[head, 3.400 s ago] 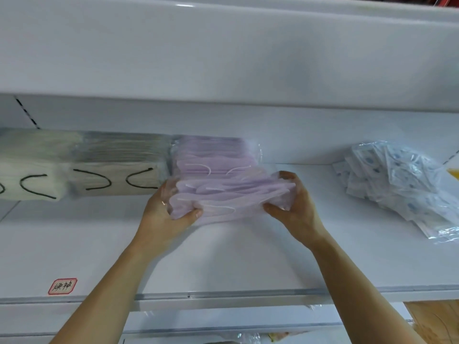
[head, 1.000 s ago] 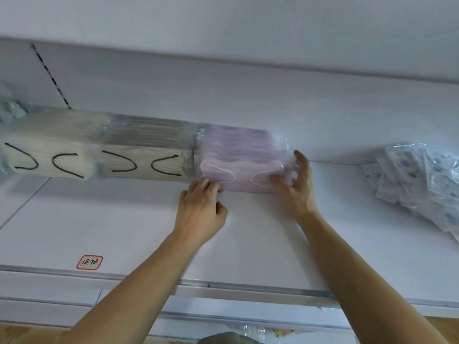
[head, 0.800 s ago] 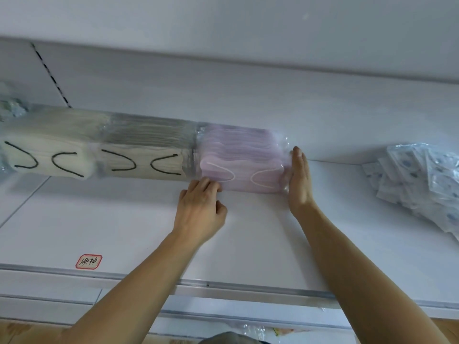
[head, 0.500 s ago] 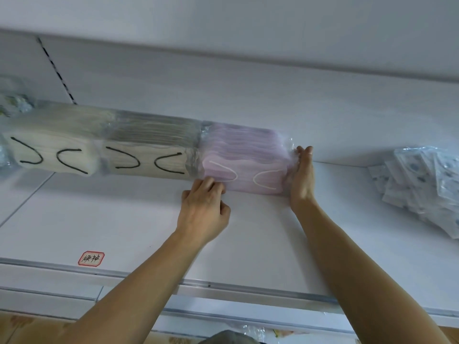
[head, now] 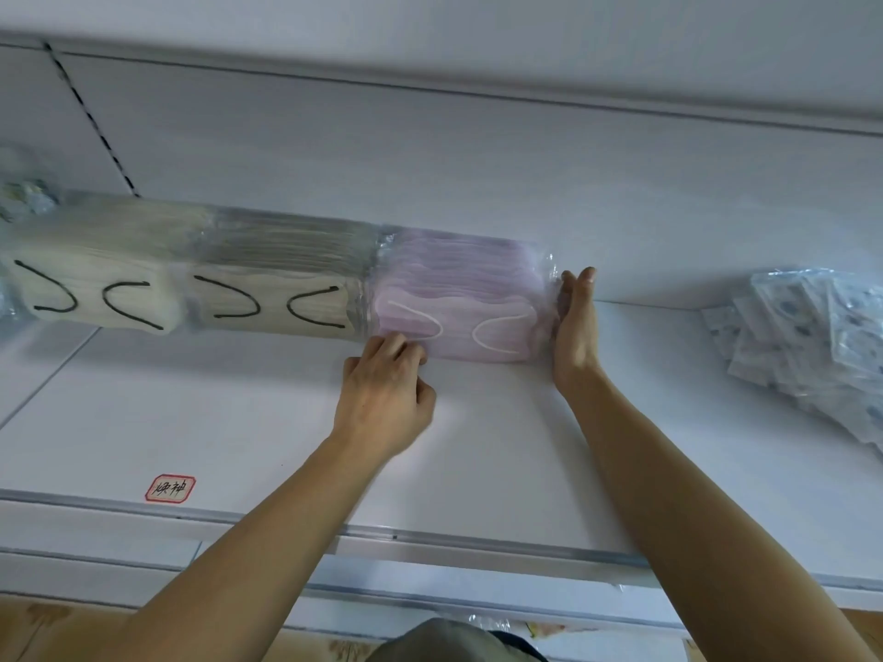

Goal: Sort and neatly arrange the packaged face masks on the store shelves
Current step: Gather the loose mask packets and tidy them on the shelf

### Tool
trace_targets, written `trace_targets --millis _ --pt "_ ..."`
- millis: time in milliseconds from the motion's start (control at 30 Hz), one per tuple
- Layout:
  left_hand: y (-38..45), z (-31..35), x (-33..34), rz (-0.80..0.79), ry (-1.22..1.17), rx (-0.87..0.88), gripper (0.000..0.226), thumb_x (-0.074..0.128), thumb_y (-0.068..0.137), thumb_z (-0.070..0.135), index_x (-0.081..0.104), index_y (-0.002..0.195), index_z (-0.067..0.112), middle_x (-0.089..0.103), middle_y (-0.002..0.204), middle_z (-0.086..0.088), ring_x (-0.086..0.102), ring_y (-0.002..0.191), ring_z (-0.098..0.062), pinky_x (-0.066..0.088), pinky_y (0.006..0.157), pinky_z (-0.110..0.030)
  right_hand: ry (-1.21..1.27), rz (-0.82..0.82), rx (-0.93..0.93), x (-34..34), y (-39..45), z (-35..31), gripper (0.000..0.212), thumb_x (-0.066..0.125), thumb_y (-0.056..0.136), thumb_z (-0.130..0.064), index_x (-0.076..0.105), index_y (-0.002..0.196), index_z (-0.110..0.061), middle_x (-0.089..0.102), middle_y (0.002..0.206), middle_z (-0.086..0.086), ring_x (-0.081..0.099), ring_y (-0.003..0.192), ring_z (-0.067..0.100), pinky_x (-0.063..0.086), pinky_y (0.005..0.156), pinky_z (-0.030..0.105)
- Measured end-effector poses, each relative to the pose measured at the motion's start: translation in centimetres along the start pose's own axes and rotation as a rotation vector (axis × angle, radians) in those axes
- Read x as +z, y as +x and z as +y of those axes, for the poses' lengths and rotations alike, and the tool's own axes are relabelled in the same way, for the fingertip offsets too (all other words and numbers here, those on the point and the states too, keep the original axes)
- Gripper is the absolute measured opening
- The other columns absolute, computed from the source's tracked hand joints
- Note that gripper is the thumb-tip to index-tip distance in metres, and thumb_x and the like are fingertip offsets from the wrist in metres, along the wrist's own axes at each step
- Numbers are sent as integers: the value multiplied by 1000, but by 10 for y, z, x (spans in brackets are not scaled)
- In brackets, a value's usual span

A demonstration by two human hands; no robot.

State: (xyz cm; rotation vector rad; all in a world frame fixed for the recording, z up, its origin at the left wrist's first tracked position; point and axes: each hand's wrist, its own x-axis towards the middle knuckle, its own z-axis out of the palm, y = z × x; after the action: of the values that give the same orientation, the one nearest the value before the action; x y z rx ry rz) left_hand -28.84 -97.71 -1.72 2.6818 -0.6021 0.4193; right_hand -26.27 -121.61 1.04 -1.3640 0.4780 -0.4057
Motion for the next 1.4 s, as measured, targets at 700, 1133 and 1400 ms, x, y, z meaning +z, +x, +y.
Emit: trace_targets --millis 700,1133,1400 --pt "-12 106 23 -459 -24 528 73 22 96 57 36 154 14 23 168 -9 18 157 -30 22 123 -48 -1275 116 -893 -250 -56 -80 33 72 81 -8 69 113 -13 64 116 6 61 106 32 52 89 42" --pt "97 376 75 -490 -1414 -518 15 57 97 24 65 86 18 71 82 -3 67 70 -16 44 65 -28 -949 243 -373 -419 3 -79 44 40 103 -50 55 140 -30 56 142 5 49 132 26 37 109 39" --pt "142 437 82 -495 -1312 -686 22 74 89 29 71 92 7 71 71 -9 69 53 -24 59 54 -33 -807 84 -362 -437 12 -50 62 32 96 -60 48 149 -33 53 150 -6 45 136 19 35 116 40"
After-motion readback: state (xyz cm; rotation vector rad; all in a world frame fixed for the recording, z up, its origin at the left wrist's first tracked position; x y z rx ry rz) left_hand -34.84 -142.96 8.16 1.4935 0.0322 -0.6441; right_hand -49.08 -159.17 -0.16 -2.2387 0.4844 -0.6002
